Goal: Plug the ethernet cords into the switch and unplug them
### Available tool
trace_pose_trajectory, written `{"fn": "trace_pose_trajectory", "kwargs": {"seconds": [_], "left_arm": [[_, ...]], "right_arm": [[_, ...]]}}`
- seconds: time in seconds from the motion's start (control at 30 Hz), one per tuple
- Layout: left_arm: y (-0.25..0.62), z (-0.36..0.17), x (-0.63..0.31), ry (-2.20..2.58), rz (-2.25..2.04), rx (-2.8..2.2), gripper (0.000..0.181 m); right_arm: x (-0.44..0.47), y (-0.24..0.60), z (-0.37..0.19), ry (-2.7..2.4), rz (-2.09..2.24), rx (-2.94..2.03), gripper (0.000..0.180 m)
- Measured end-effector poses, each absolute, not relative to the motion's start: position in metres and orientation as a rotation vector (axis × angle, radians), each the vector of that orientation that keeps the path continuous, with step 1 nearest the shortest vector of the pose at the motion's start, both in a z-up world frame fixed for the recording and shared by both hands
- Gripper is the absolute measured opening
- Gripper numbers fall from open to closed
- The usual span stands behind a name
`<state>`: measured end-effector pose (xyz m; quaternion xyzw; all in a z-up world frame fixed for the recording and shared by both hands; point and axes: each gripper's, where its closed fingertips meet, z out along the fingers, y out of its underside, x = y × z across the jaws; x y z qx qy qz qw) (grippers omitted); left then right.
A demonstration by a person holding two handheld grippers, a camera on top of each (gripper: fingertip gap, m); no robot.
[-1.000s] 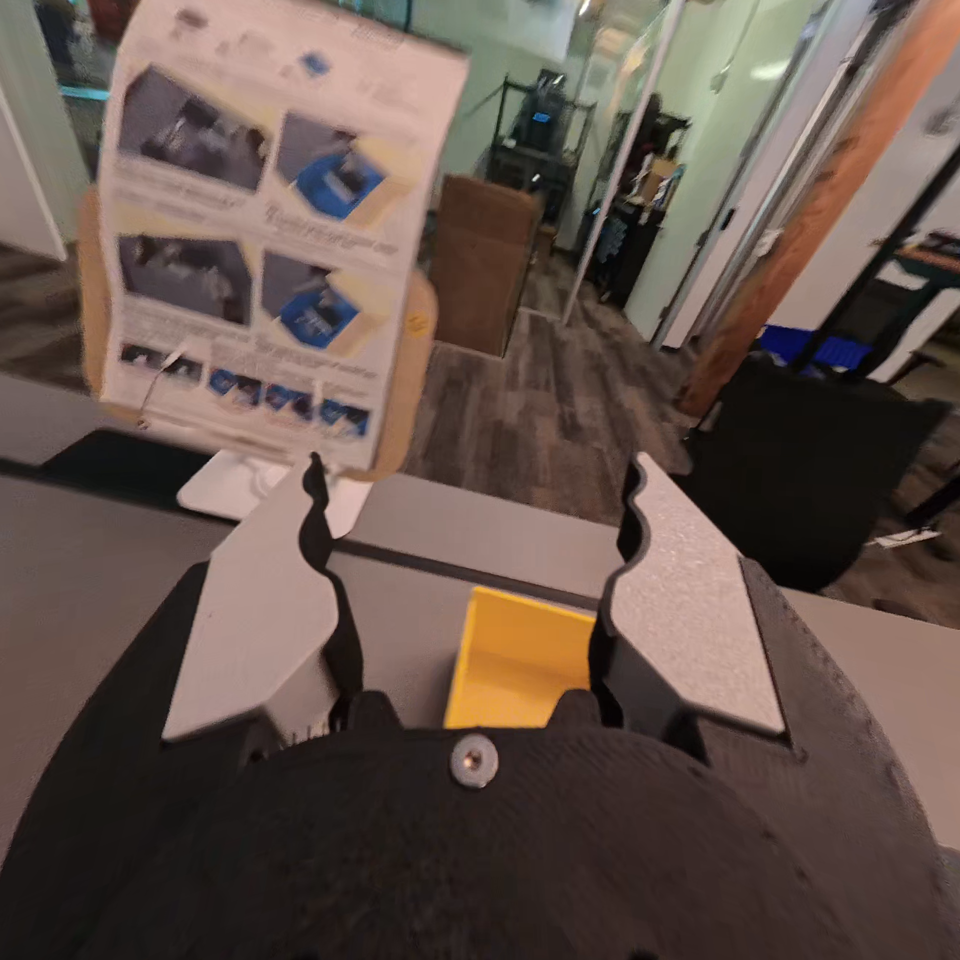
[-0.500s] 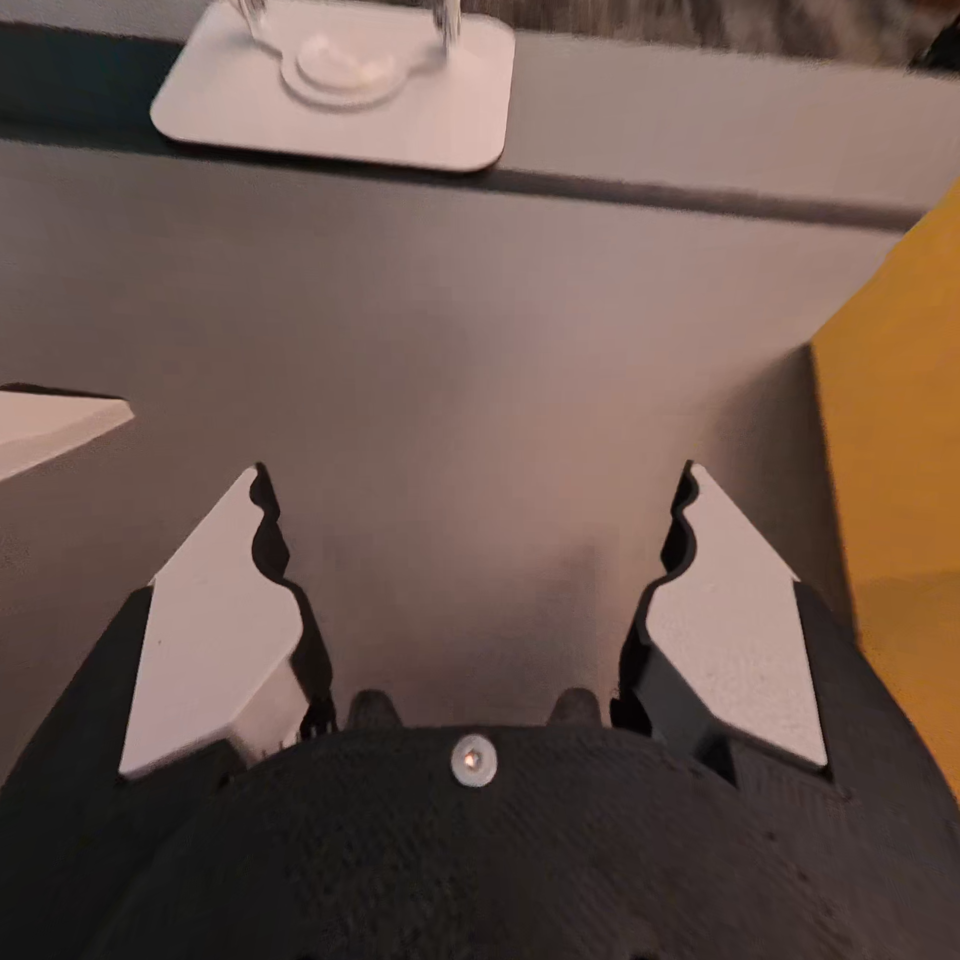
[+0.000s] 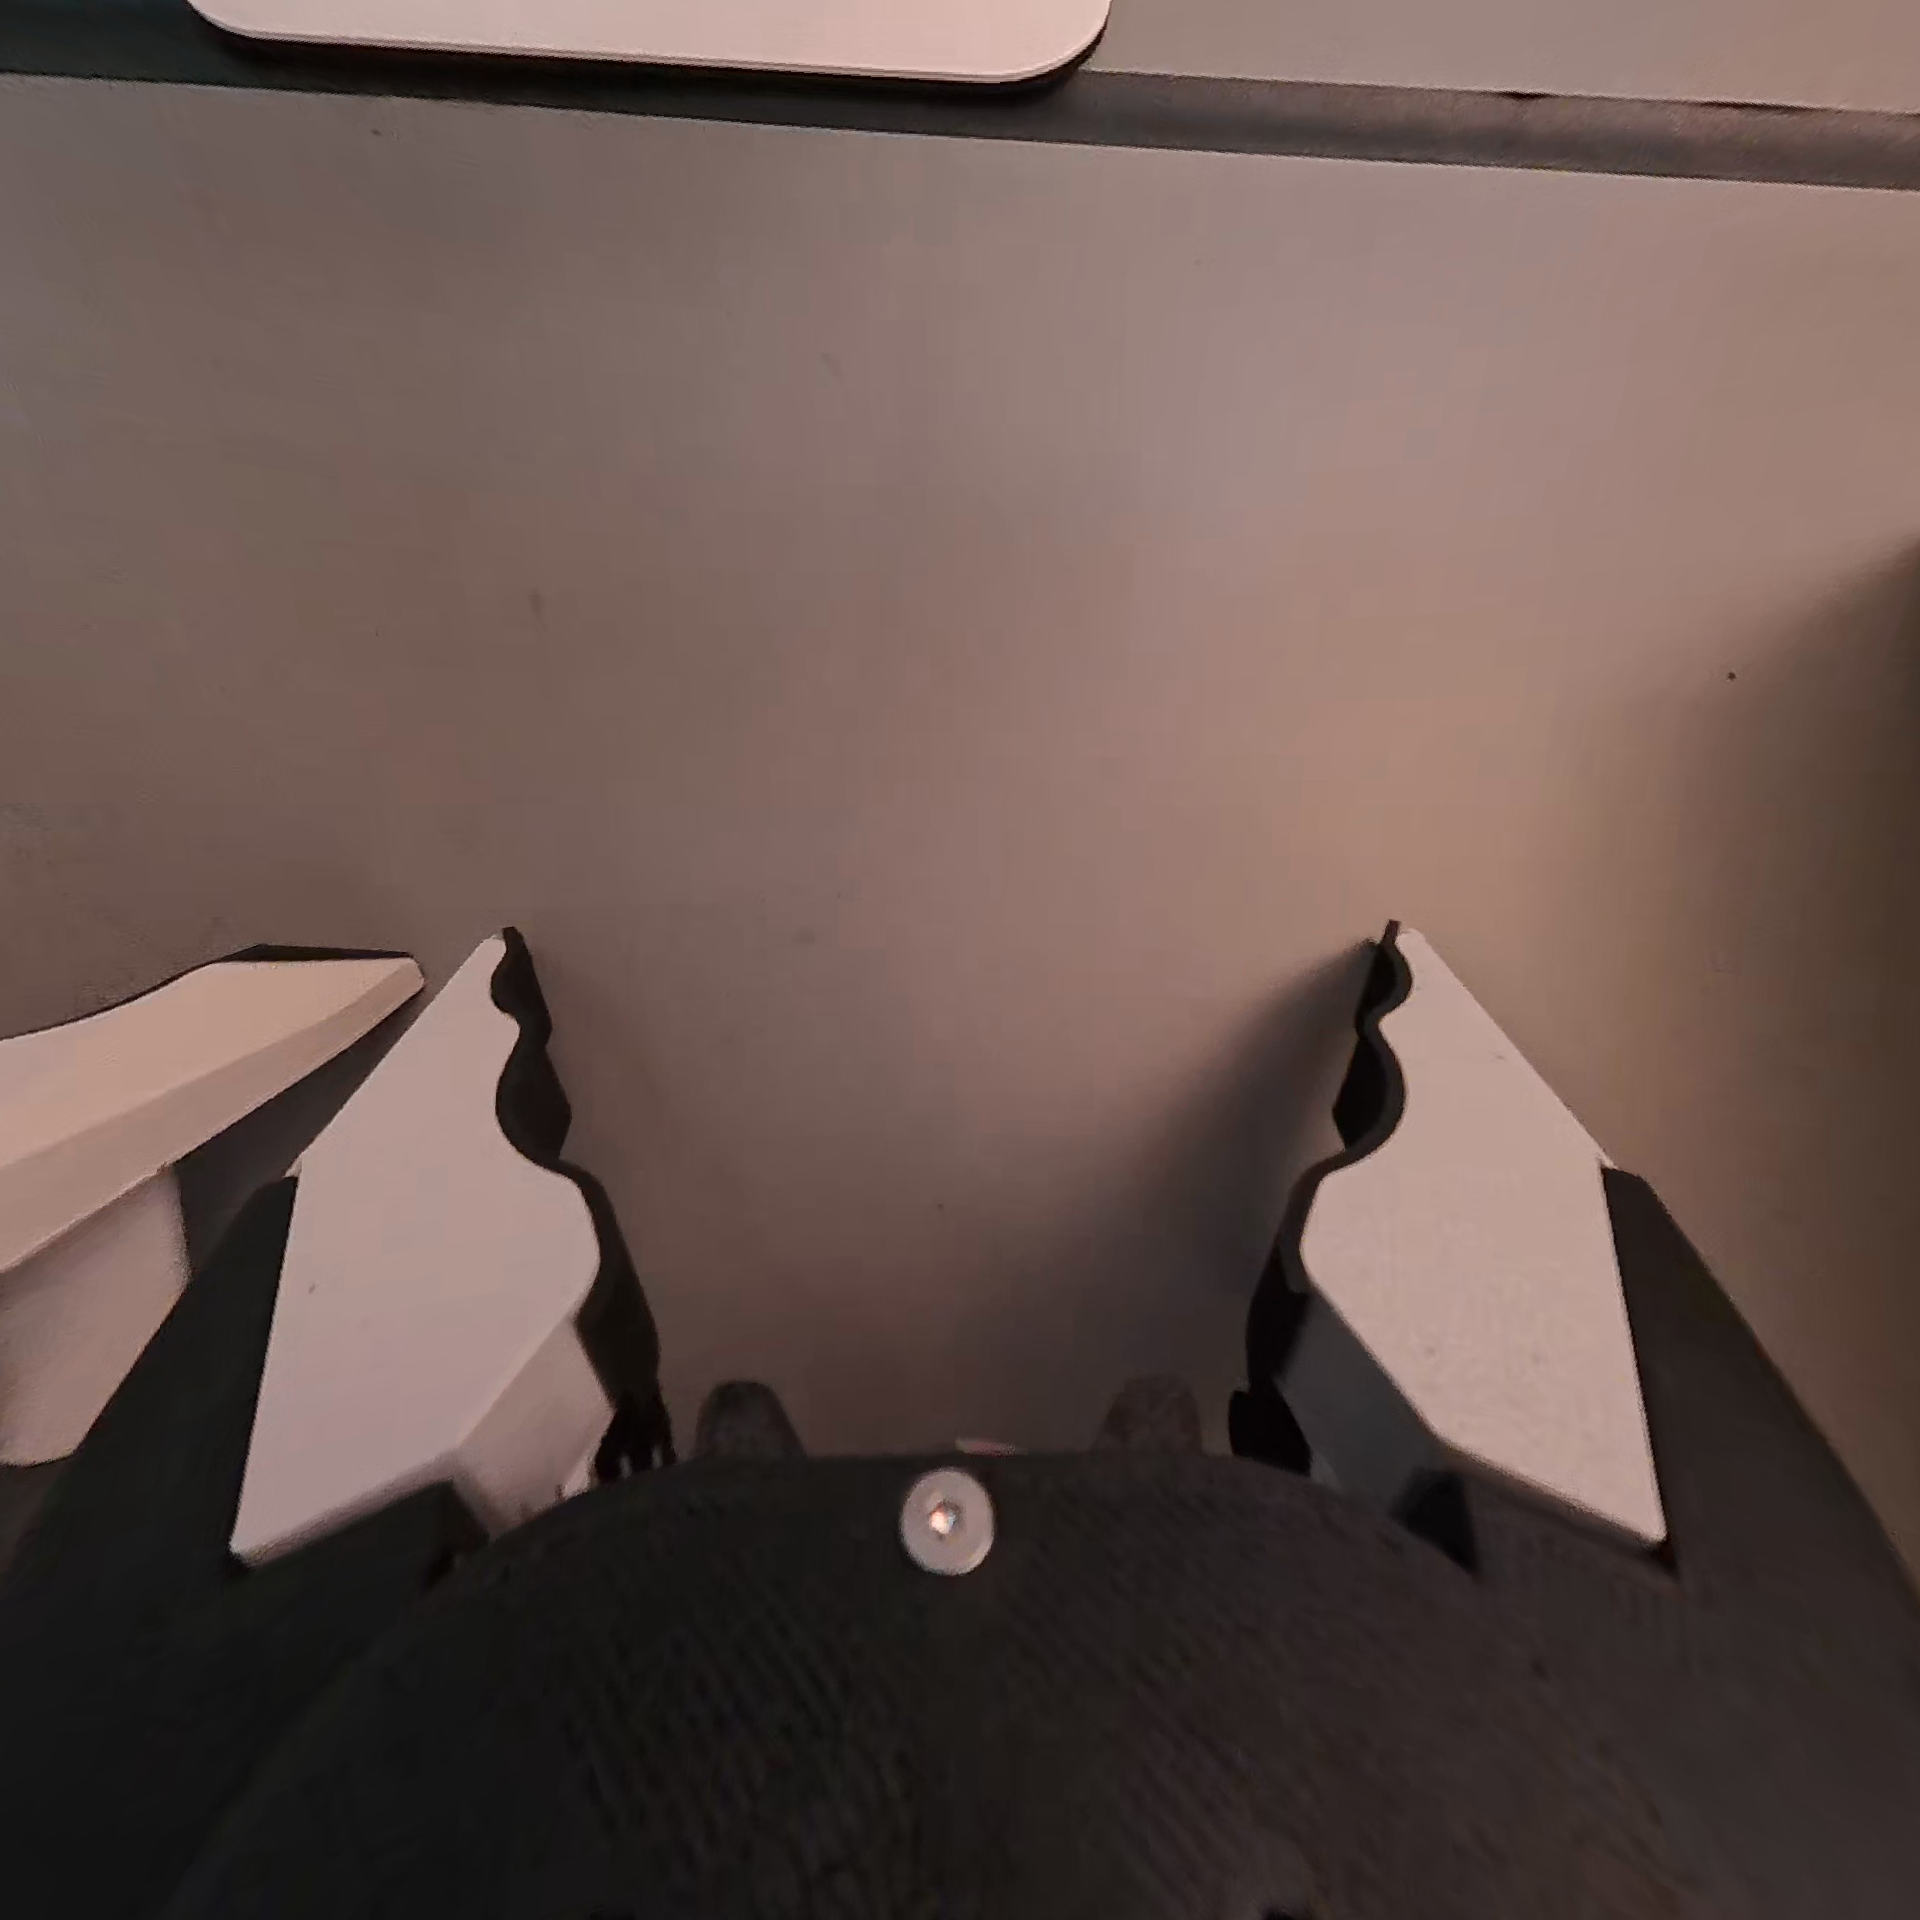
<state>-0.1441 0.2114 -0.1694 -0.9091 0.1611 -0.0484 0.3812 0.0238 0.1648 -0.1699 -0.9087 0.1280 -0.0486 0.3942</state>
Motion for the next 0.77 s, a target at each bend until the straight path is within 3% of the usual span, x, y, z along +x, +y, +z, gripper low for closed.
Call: {"fn": "trace_pose_trajectory", "kwargs": {"seconds": [0.77], "left_arm": [[0.2108, -0.1685, -0.1454, 0.409, -0.124, -2.32, 0.154]], "right_arm": [[0.0247, 0.1627, -0.1688, 0.331, -0.127, -2.305, 0.151]]}}
